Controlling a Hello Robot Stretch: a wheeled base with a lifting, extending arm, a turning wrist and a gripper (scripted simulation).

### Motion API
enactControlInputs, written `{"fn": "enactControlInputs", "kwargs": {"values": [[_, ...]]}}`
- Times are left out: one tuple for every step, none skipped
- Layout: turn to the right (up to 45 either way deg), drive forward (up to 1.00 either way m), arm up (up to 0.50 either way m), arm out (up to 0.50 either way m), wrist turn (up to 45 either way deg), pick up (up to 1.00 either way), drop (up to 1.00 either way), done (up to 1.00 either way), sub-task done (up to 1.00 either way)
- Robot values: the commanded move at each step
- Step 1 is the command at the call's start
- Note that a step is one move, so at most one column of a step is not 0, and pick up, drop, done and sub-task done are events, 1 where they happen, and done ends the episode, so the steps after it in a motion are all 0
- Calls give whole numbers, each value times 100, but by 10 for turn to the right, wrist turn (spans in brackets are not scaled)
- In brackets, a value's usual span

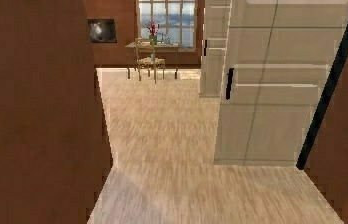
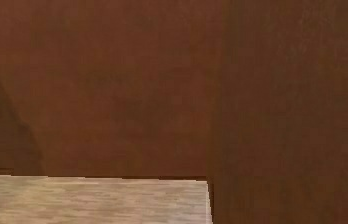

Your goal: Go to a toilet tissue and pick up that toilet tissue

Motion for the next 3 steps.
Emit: {"fn": "enactControlInputs", "kwargs": {"values": [[450,0,0,0,0,0,0,0,0],[450,0,0,0,0,0,0,0,0],[-450,0,0,0,0,0,0,0,0]]}}
